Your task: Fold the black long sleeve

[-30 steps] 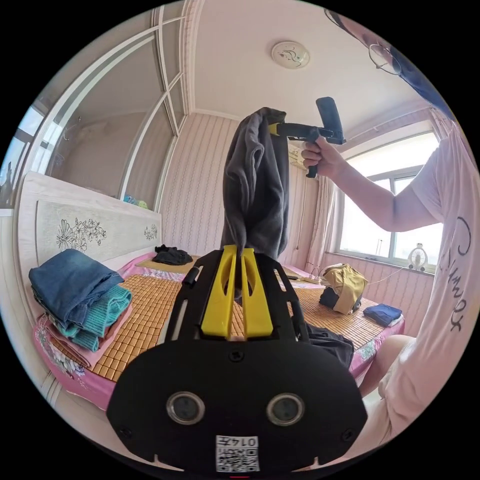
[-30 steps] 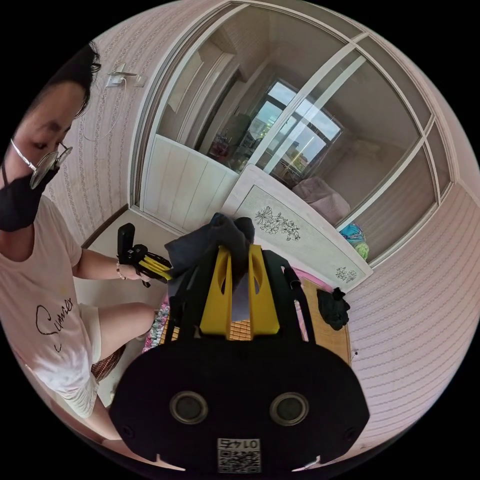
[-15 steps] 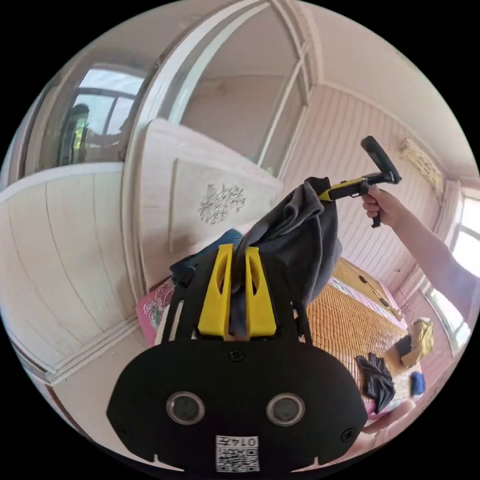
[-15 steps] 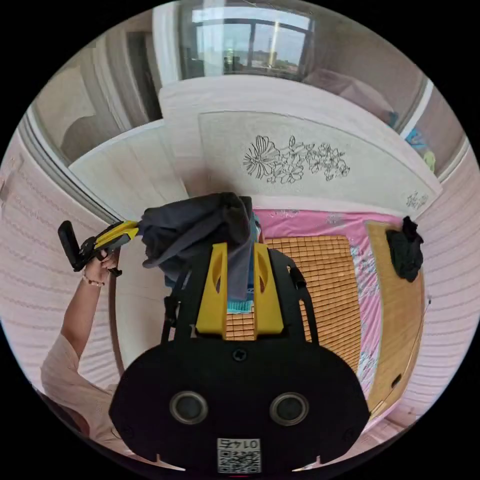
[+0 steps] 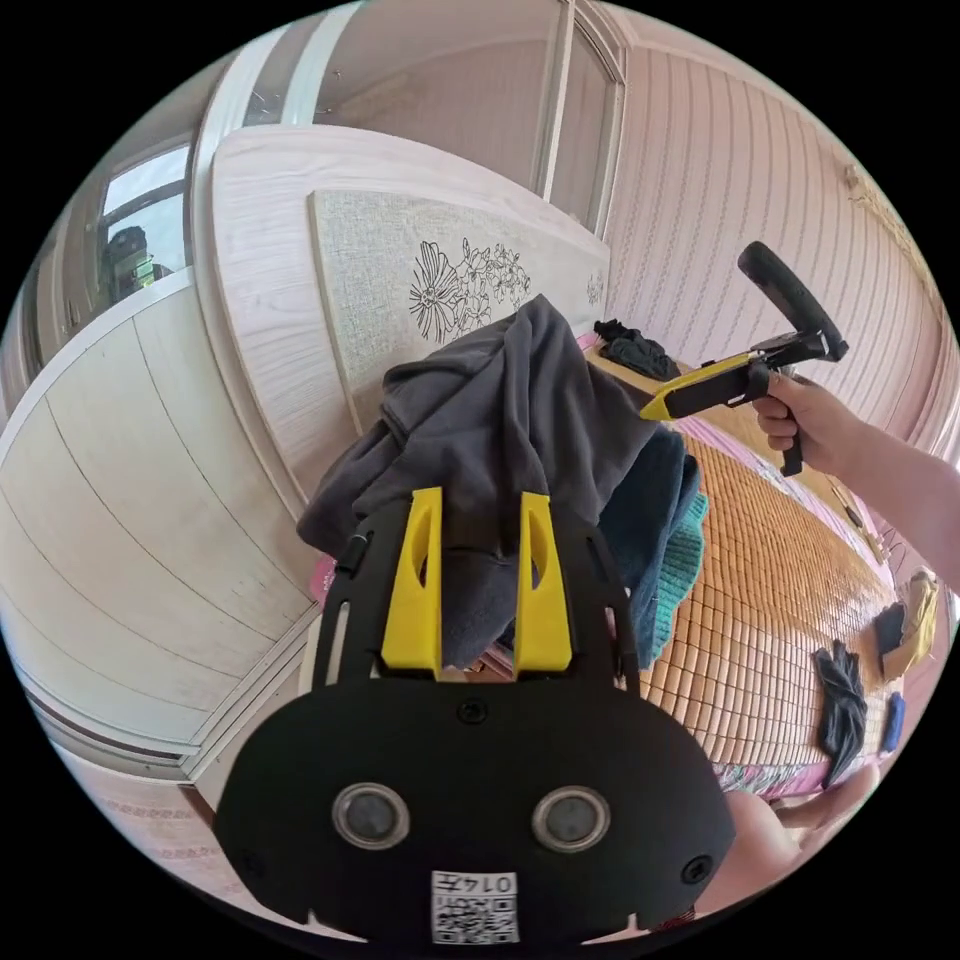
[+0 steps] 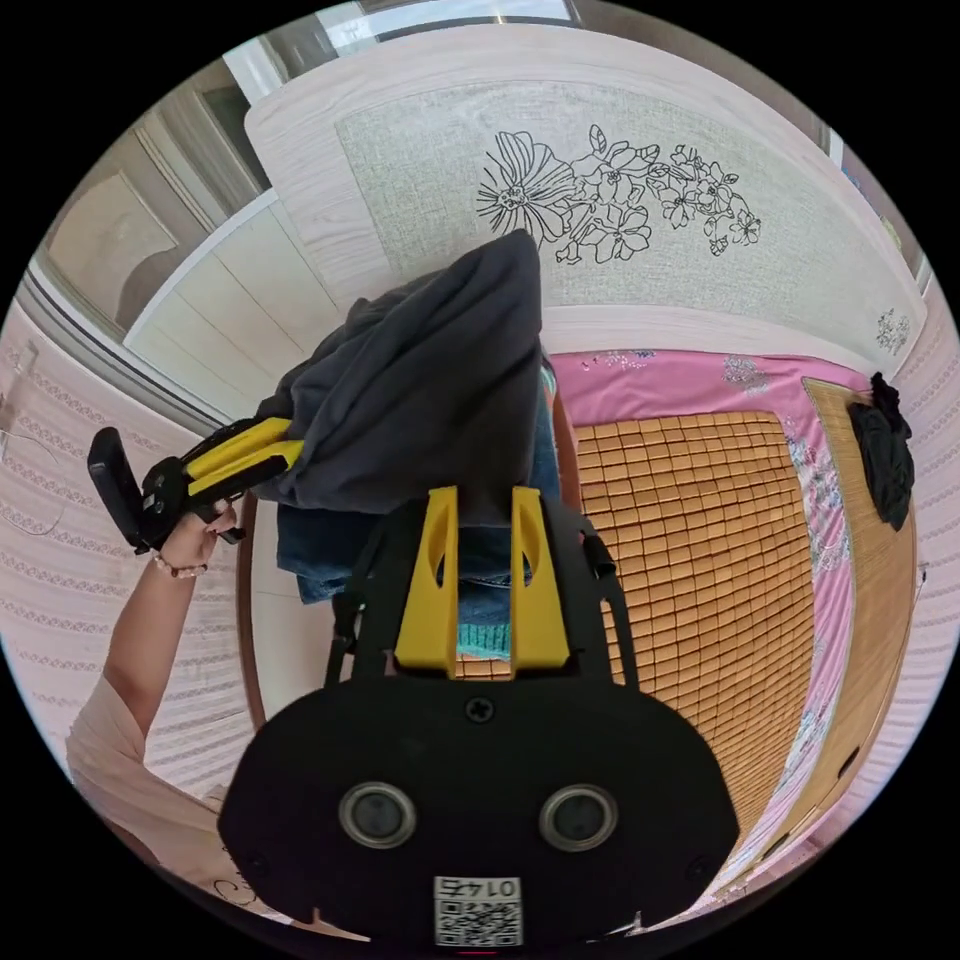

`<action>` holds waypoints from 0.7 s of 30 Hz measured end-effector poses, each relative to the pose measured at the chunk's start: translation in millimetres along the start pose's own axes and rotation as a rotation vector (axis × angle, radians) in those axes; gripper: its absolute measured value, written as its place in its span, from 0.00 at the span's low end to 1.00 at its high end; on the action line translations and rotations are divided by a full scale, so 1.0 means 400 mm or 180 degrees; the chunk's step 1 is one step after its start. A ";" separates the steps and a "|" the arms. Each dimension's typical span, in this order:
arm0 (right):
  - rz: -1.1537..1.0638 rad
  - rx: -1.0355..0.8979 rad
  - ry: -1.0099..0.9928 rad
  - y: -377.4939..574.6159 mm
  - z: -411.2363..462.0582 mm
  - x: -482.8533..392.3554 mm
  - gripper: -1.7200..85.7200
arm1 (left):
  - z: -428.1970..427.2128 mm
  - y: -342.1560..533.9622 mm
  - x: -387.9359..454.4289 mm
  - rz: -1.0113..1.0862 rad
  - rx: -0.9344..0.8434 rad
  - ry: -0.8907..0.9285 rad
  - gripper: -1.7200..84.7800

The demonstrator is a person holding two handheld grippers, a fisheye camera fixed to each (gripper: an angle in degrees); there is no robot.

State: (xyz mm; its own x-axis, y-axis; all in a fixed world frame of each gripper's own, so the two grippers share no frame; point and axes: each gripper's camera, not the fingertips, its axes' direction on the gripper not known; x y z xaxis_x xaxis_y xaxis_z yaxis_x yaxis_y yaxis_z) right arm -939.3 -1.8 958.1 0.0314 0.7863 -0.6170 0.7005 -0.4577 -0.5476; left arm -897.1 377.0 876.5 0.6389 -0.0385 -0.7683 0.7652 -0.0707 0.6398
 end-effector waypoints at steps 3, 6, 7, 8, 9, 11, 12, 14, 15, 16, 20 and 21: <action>-0.0211 0.0015 0.0342 0.026 -0.032 0.000 0.05 | -0.008 -0.024 0.001 0.0032 0.0046 -0.0002 0.03; -0.0510 0.0094 0.0319 0.074 -0.120 0.023 0.04 | -0.074 -0.052 -0.035 -0.0044 0.0306 0.0087 0.02; -0.0557 0.0120 0.0317 0.085 -0.142 0.032 0.04 | -0.093 -0.076 -0.060 -0.0127 0.0418 0.0017 0.02; -0.0594 0.0186 0.0292 0.104 -0.187 0.055 0.04 | -0.098 -0.092 -0.076 -0.0209 0.0472 -0.0017 0.02; -0.0478 0.0185 0.0243 0.116 -0.219 0.090 0.04 | -0.101 -0.124 -0.120 -0.0567 0.0557 -0.0119 0.02; -0.0258 0.0212 0.0054 0.139 -0.241 0.146 0.04 | -0.078 -0.157 -0.183 -0.1032 0.0493 -0.0133 0.02; -0.0052 0.0164 -0.0157 0.161 -0.242 0.180 0.03 | -0.043 -0.159 -0.213 -0.1338 0.0268 -0.0113 0.03; 0.0171 0.0094 -0.0227 0.214 -0.255 0.210 0.03 | -0.012 -0.143 -0.213 -0.1466 0.0077 -0.0047 0.04; 0.0182 0.0187 -0.0172 0.271 -0.284 0.214 0.03 | -0.011 -0.131 -0.192 -0.1369 0.0063 -0.0194 0.06; 0.0169 0.0239 -0.0145 0.306 -0.302 0.213 0.03 | -0.019 -0.116 -0.169 -0.1251 0.0049 -0.0446 0.07; 0.0052 0.0476 -0.0133 0.677 -0.438 0.203 0.06 | -0.077 -0.047 -0.144 -0.1213 0.0192 -0.0569 0.08; 0.0141 0.0443 0.0082 0.819 -0.470 0.203 0.07 | -0.105 -0.018 -0.123 -0.1126 0.0263 -0.0485 0.08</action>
State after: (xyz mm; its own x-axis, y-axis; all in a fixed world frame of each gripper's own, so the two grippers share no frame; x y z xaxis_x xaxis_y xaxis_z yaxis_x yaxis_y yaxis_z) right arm -573.0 -9.9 834.9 0.0796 0.7736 -0.6287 0.5924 -0.5440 -0.5943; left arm -930.7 421.5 910.2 0.3131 -0.1444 -0.9387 0.9231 -0.1860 0.3365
